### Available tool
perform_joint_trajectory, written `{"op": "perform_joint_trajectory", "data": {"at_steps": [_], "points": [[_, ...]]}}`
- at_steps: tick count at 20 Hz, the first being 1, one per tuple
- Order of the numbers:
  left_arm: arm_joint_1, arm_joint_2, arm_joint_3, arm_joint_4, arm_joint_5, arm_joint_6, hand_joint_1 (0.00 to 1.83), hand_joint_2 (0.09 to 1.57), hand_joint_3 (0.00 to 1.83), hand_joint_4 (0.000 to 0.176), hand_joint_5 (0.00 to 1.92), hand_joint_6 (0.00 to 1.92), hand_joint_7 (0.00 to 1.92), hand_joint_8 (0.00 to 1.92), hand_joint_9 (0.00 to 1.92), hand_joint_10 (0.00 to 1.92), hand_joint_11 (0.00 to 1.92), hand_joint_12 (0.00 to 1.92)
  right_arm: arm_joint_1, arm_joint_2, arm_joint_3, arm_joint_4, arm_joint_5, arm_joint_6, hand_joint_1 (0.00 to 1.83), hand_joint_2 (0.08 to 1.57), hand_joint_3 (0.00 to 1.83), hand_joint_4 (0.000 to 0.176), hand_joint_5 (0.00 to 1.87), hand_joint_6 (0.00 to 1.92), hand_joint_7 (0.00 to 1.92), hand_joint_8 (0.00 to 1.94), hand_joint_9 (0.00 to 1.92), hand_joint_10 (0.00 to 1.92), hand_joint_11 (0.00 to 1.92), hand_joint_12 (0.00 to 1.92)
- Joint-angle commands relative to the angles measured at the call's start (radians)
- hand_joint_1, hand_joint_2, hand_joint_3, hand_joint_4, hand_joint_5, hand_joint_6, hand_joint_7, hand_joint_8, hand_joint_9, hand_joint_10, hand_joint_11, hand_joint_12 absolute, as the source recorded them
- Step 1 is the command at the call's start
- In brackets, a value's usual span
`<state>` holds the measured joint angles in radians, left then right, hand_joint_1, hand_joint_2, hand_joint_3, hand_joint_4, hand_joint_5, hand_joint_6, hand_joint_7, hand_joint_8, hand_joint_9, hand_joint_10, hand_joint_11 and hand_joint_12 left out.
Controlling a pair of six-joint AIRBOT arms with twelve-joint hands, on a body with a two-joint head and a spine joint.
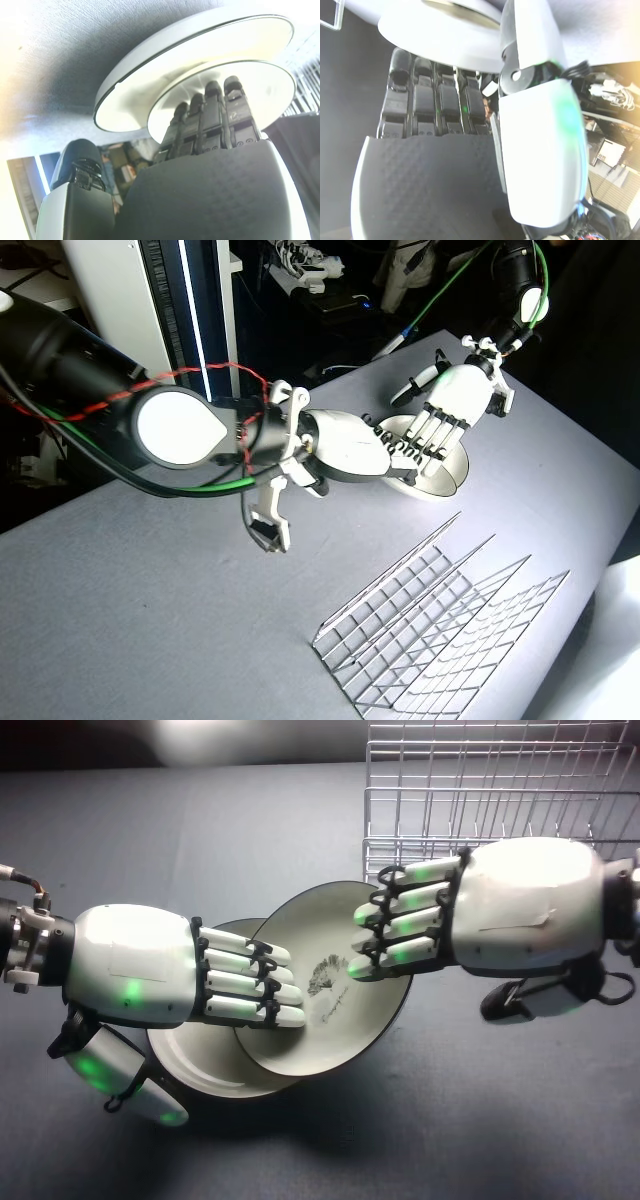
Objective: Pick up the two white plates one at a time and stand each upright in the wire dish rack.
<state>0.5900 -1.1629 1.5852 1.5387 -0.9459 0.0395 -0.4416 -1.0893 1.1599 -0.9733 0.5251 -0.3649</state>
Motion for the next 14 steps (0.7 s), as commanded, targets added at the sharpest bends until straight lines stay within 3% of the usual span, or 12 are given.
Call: {"op": "perform_joint_trajectory", "data": {"at_steps": [1,4,11,14], "points": [[0.008,-0.017,0.0,0.038,0.025,0.006,0.0,1.15,0.0,0.0,0.0,0.0,0.0,0.0,0.0,0.0,0.0,0.0,0.01,-0.004,0.006,0.039,0.074,-0.002,1.22,1.0,0.01,0.0,0.3,0.01,0.25,0.01,0.17,0.02,0.0,0.64],[0.011,-0.017,0.0,0.037,0.025,0.006,0.0,1.15,0.0,0.0,0.0,0.0,0.0,0.0,0.0,0.0,0.0,0.0,0.016,-0.058,0.041,0.039,0.07,-0.002,1.2,1.02,0.01,0.0,0.3,0.01,0.25,0.0,0.17,0.01,0.0,0.59],[0.015,-0.017,0.004,0.029,0.025,0.007,0.0,1.15,0.0,0.0,0.0,0.0,0.0,0.0,0.0,0.0,0.0,0.0,0.019,-0.149,0.091,0.04,0.052,-0.001,1.22,0.99,0.0,0.0,0.4,0.02,0.33,0.01,0.24,0.02,0.0,0.84],[0.018,-0.018,0.008,0.027,0.025,0.009,0.0,1.14,0.0,0.0,0.0,0.0,0.0,0.0,0.0,0.0,0.0,0.0,0.016,-0.175,0.107,0.04,0.047,-0.002,1.21,1.01,0.0,0.0,0.38,0.01,0.31,0.0,0.23,0.01,0.0,0.76]]}}
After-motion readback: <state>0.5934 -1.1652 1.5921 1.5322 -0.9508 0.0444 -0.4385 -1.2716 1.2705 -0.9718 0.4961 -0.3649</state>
